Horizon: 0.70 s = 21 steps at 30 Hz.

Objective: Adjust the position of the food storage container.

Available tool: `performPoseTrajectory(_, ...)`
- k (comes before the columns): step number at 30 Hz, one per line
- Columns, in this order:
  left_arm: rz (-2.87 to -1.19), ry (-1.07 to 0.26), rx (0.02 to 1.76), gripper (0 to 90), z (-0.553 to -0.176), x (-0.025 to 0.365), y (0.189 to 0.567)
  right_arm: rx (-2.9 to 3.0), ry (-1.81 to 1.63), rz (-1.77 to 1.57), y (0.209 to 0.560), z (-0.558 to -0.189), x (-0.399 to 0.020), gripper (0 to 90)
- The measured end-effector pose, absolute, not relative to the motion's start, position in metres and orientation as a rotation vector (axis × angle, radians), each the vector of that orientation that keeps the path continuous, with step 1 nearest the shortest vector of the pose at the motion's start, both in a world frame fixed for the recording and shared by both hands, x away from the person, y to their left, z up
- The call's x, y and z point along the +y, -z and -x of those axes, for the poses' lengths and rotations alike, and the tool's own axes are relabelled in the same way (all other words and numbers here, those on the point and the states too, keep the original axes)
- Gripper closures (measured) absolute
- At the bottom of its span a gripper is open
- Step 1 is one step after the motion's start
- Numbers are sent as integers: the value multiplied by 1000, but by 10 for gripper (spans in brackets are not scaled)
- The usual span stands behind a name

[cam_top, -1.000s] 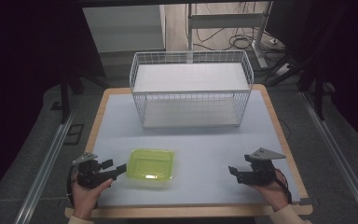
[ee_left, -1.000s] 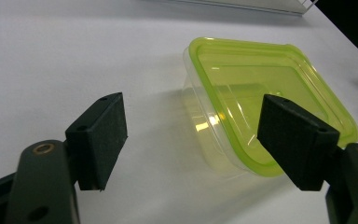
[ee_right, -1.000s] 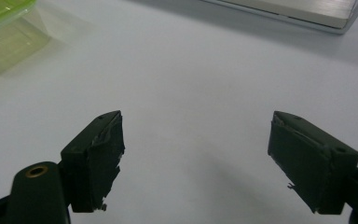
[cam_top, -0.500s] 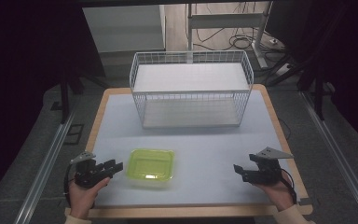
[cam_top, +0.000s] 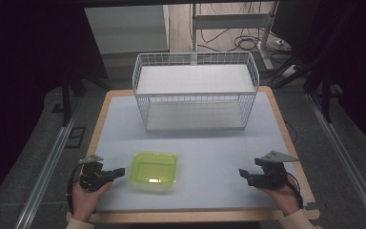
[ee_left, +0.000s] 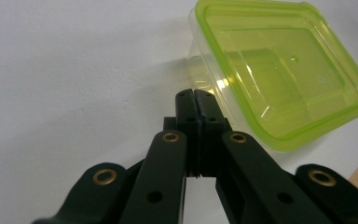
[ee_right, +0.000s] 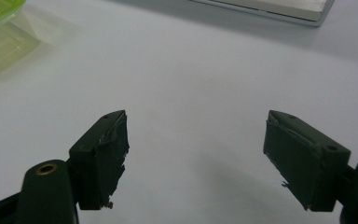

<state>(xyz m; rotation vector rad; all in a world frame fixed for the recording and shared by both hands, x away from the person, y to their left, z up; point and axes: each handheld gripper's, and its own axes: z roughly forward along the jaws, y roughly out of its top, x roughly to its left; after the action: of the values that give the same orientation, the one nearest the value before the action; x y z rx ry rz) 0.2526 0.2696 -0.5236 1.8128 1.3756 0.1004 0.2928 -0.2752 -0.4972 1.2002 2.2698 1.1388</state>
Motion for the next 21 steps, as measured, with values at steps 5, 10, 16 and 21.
performPoseTrajectory(5,-1863,-81,1356,900,-258,260,527,2274,-1140,-1202,498,-293,-275,219)
performPoseTrajectory(10,-1891,-78,1349,900,-263,254,528,2271,-1137,-1202,498,-293,-275,220)
performPoseTrajectory(16,-1899,-57,1331,900,-267,249,528,2274,-1136,-1202,498,-293,-274,220)
performPoseTrajectory(21,-1922,-45,1312,900,-269,241,529,2272,-1136,-1198,498,-293,-273,220)
